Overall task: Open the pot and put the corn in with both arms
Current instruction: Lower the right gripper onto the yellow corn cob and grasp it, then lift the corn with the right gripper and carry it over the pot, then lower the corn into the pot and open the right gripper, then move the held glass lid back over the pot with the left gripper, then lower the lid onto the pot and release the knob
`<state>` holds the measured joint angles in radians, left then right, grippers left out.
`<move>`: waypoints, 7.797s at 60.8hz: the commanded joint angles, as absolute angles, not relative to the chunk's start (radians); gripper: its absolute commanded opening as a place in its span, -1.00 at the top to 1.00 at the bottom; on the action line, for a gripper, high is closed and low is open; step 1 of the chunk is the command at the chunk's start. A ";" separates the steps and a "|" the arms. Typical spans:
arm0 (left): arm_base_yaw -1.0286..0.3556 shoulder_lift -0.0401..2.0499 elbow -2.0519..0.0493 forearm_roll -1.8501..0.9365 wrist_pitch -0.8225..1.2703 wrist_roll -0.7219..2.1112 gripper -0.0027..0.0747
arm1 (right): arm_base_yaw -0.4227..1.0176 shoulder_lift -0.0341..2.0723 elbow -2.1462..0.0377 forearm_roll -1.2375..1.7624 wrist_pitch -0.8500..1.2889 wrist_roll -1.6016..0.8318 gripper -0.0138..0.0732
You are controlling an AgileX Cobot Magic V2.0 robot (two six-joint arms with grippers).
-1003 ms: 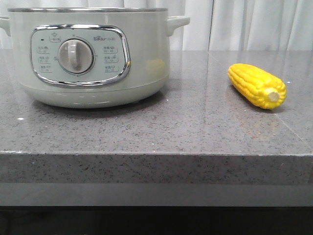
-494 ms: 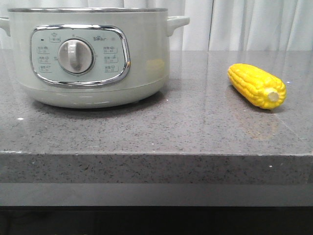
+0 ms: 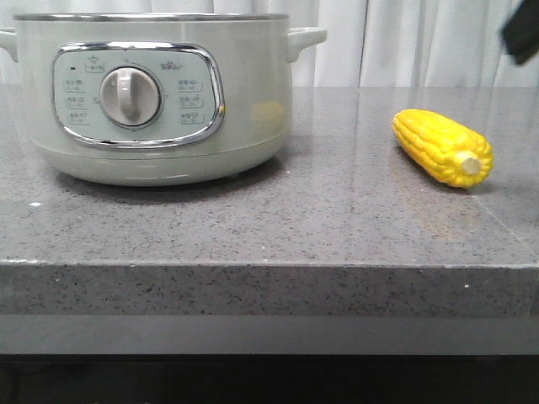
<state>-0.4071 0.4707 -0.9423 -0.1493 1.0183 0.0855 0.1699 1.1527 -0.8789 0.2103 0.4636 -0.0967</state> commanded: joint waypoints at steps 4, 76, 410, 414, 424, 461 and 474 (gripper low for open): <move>-0.415 0.450 -0.972 -0.170 0.870 0.070 0.50 | 0.182 1.317 -1.019 0.245 0.410 -0.098 -0.56; -0.415 0.450 -0.972 -0.170 0.860 0.068 0.50 | 0.361 1.587 -1.668 0.300 0.537 -0.233 0.05; -0.437 1.521 -1.678 -0.213 0.641 0.184 -0.38 | 0.121 0.382 -0.461 0.269 0.316 -0.233 0.84; -0.437 1.491 -1.679 -0.210 0.628 0.184 -0.37 | 0.121 0.382 -0.461 0.269 0.316 -0.233 0.84; -0.437 1.419 -1.679 -0.185 0.642 0.184 -0.07 | 0.121 0.382 -0.461 0.269 0.320 -0.233 0.84; -0.437 1.118 -1.406 -0.181 0.628 0.184 0.98 | 0.121 0.382 -0.461 0.269 0.320 -0.233 0.84; -0.437 0.815 -1.068 -0.223 0.492 0.184 0.98 | 0.121 0.382 -0.461 0.269 0.320 -0.233 0.84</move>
<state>-0.4296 0.9378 -1.1473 -0.1877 0.6245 0.1841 0.1277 0.3770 -0.4363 0.2671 0.3958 -0.2267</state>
